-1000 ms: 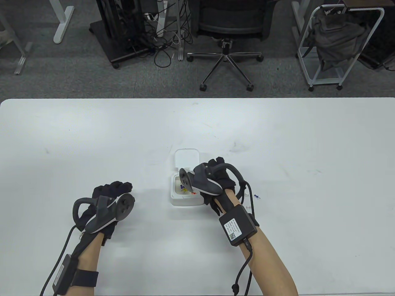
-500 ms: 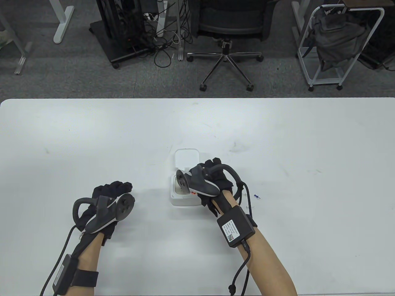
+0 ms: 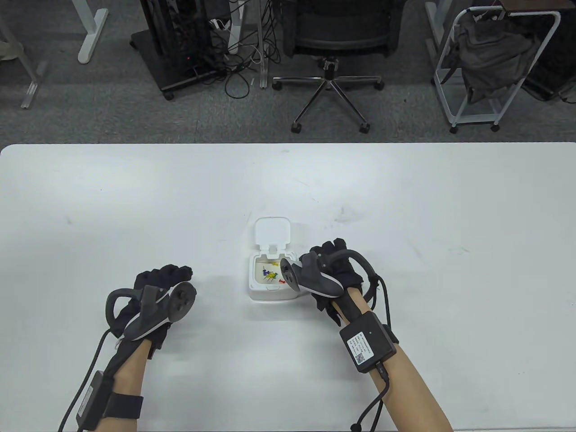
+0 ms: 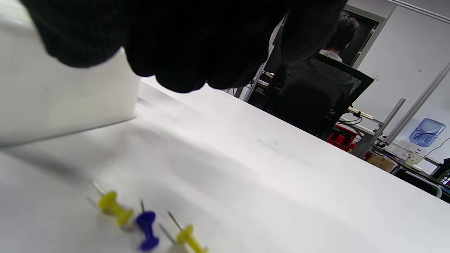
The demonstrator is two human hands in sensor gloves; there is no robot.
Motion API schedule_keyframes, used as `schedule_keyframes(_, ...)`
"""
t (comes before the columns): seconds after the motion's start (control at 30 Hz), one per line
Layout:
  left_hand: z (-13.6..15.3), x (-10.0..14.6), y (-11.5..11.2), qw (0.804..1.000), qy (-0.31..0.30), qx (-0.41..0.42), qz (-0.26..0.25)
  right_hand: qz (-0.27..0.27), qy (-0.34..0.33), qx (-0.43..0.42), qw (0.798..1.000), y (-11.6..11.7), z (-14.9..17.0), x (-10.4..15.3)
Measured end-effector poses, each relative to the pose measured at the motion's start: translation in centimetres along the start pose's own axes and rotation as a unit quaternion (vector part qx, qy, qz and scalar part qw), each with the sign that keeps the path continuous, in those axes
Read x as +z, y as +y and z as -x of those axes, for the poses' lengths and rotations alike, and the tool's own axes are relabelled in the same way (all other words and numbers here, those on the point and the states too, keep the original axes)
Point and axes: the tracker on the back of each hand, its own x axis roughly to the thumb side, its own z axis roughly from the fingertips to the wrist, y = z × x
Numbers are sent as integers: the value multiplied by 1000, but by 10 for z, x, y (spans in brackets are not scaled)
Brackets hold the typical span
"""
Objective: Press to open box and store push pins
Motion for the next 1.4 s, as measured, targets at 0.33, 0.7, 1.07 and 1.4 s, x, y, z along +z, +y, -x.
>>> schedule_keyframes(0.33,-2,0,0,1000,-5,-1,2,-27,45,-12,999,24,37,11)
schedule_keyframes(0.7,-4,0,-1,1000,-7,2,9,-53,77,-21,995,49,57,16)
schedule_keyframes(1.07,-4,0,-1,1000,-8,4,9,-72,93,3,993,69,60,16)
schedule_keyframes(1.4,-5,0,-2,1000,-11,3,10,-47,103,13,994,72,58,11)
